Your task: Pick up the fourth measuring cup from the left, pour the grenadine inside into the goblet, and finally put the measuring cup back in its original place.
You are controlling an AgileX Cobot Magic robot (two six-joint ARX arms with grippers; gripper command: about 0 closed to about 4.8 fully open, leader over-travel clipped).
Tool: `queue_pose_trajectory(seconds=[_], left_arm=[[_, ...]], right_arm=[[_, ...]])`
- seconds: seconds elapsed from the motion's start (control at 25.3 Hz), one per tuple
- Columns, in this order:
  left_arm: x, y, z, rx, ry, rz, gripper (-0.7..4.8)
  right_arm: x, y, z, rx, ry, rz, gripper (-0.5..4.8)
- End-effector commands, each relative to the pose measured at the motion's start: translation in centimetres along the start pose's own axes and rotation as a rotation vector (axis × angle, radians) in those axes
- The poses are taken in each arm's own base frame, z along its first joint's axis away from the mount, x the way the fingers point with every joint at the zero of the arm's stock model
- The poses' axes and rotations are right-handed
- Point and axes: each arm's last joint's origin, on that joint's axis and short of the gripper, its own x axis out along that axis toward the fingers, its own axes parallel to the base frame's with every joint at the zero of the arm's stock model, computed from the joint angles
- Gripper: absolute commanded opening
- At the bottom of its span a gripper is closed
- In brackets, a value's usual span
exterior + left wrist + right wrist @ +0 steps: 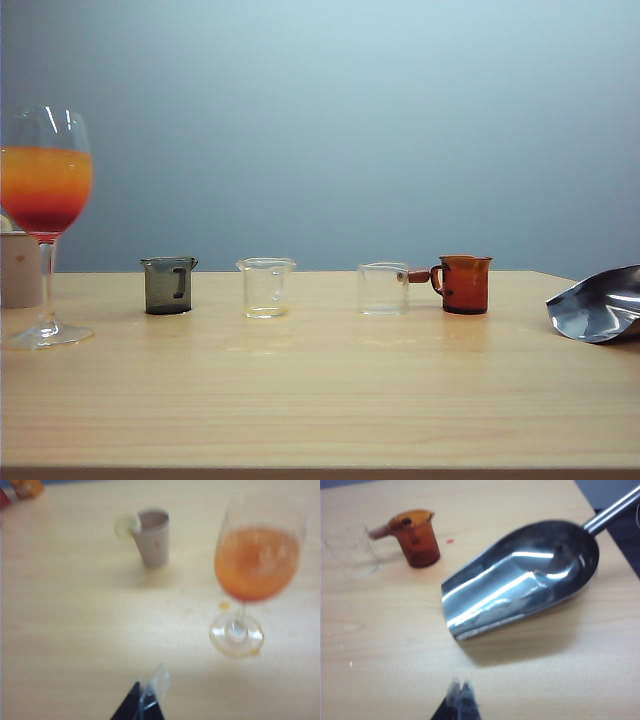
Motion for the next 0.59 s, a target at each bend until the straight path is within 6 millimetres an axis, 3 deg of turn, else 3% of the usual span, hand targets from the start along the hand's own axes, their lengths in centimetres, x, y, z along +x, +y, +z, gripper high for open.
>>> queue_pose_trajectory(seconds=[0.04,0.24,0.36,0.4,0.55,0.59], left_arm=[[0.9,-0.2,-1.1,-0.011,-0.116,0.007,-0.02],[2.8,-1.0,-5.5,-0.015,-0.153,0.012,-0.02],[4.7,-1.5,-8.5,-0.008,-0.084,0.003,-0.02],[6.0,-1.9,-10.4,-0.001,-0.006,-0.006,-0.02],[6.6,-2.0,-10.0,-0.004,-0.135,-0.013,-0.02],[6.9,-2.0,-9.9,-0.008,-0.193,-0.004,-0.02]], right_arm=[[-0.1,0.0,1.0,0.004,-0.078,-0.005,-0.06],[-0.7,-0.1,2.5,0.008,-0.176,-0.044,-0.05],[-0.8,-0.1,2.6,-0.084,-0.184,-0.046,-0.05],[-1.0,-0.2,2.7,-0.104,-0.202,-0.052,-0.05],[-1.3,-0.1,3.4,-0.098,-0.252,-0.056,-0.03],[-1.3,-0.2,3.4,-0.094,-0.257,-0.077,0.33]])
